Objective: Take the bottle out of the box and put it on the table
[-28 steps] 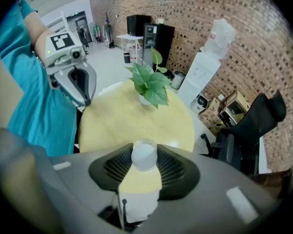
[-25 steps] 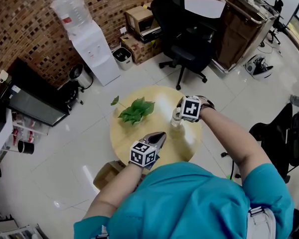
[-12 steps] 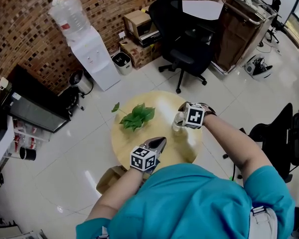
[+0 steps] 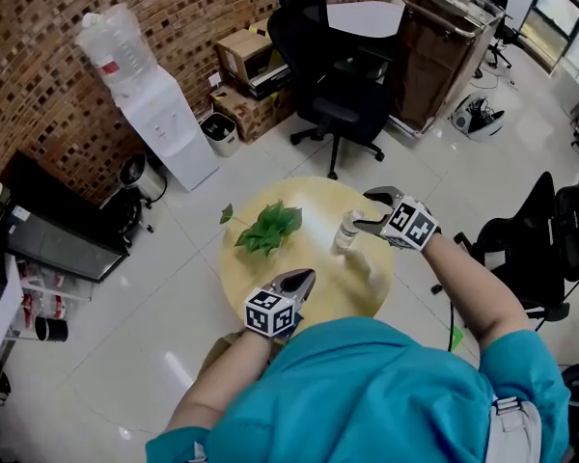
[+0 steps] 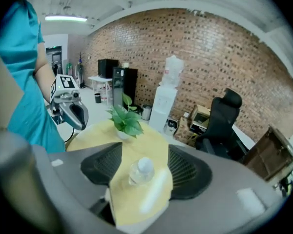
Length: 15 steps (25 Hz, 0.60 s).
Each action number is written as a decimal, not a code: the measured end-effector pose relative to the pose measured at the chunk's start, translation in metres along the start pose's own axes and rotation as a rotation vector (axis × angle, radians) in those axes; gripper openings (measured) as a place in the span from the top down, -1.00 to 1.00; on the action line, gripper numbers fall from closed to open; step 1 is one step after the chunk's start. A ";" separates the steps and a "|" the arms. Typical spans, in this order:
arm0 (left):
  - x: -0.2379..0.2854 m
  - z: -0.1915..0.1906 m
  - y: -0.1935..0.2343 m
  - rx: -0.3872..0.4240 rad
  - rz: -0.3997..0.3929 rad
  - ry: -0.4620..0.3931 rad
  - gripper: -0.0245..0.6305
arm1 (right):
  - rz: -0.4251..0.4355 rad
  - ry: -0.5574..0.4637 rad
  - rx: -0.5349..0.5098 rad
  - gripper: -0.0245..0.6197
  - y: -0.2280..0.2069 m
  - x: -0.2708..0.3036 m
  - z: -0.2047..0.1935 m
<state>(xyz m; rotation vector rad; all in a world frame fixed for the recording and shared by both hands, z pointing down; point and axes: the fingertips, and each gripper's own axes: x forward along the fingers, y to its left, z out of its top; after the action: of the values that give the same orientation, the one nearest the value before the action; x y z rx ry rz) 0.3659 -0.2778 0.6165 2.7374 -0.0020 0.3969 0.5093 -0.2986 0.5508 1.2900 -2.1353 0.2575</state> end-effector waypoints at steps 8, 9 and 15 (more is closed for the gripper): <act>-0.028 0.020 -0.032 0.017 0.006 -0.007 0.93 | -0.086 -0.326 0.231 0.11 0.021 -0.102 0.013; -0.032 0.028 -0.044 0.024 0.008 -0.012 0.93 | -0.079 -0.348 0.251 0.16 0.027 -0.119 0.014; -0.056 0.080 -0.104 0.036 0.082 -0.064 0.93 | -0.004 -0.456 0.312 0.51 0.053 -0.203 0.020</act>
<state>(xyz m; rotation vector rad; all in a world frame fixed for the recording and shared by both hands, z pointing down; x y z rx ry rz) 0.3393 -0.2129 0.4919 2.7911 -0.1253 0.3339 0.5223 -0.1332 0.4212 1.6577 -2.5471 0.3296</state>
